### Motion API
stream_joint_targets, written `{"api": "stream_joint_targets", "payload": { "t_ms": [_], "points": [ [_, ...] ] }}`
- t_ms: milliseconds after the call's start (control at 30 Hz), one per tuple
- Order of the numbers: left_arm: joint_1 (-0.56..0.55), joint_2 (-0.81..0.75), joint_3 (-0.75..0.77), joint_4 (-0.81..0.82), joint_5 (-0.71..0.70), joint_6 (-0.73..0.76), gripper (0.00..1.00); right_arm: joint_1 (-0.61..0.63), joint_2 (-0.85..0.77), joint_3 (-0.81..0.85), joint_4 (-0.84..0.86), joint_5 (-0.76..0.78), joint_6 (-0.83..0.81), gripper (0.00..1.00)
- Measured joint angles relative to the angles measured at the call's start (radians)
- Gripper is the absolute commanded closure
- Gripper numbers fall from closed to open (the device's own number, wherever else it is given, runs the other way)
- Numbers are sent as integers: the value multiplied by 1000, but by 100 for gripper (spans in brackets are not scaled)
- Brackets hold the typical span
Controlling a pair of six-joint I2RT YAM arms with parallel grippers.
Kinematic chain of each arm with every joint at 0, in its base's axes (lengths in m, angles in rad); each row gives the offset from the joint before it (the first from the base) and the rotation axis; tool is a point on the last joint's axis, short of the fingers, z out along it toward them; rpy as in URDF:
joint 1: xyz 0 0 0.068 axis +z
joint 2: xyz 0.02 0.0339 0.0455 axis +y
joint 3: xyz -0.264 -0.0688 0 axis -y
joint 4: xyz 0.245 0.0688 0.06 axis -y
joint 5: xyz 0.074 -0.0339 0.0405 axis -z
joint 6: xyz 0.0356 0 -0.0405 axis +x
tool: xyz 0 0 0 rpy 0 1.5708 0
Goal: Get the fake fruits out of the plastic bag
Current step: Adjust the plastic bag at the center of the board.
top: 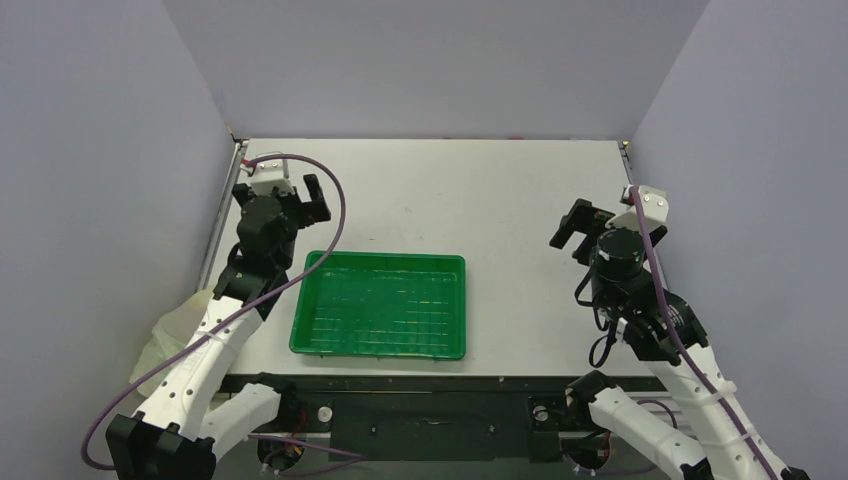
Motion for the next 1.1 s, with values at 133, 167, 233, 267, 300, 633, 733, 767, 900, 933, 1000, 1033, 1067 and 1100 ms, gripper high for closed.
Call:
{"api": "stream_joint_targets", "payload": {
  "t_ms": [133,167,233,267,300,633,733,767,900,933,1000,1033,1067,1100],
  "points": [
    [0,3,0,-5,26,-26,4,0,21,-13,-5,5,19,0],
    [0,8,0,-5,25,-37,4,0,33,-13,-8,5,24,0],
    [2,29,3,-10,17,-55,4,0,61,-12,-21,6,36,0],
    [5,44,8,-18,12,-63,4,0,74,-12,-30,6,42,0],
    [7,63,14,-31,5,-70,4,0,83,-12,-37,6,45,0],
    [12,135,39,-117,-101,-97,6,0,137,-12,-105,-7,99,0],
    [10,150,65,-164,-159,-118,7,0,132,-12,-110,-17,105,0],
    [10,161,84,-198,-182,-138,7,0,132,-12,-112,-18,107,0],
    [13,193,144,-361,-277,-253,7,0,126,-12,-114,-31,107,0],
    [14,190,148,-420,-311,-296,7,0,124,-12,-114,-36,107,0],
    [18,172,142,-499,-354,-345,7,0,123,-12,-114,-45,107,0],
    [20,150,127,-541,-380,-374,7,0,123,-12,-114,-51,107,0],
    [21,125,113,-572,-397,-392,7,0,123,-13,-114,-58,107,0],
    [24,92,97,-603,-413,-410,7,0,123,-13,-114,-65,107,0]
  ]
}}
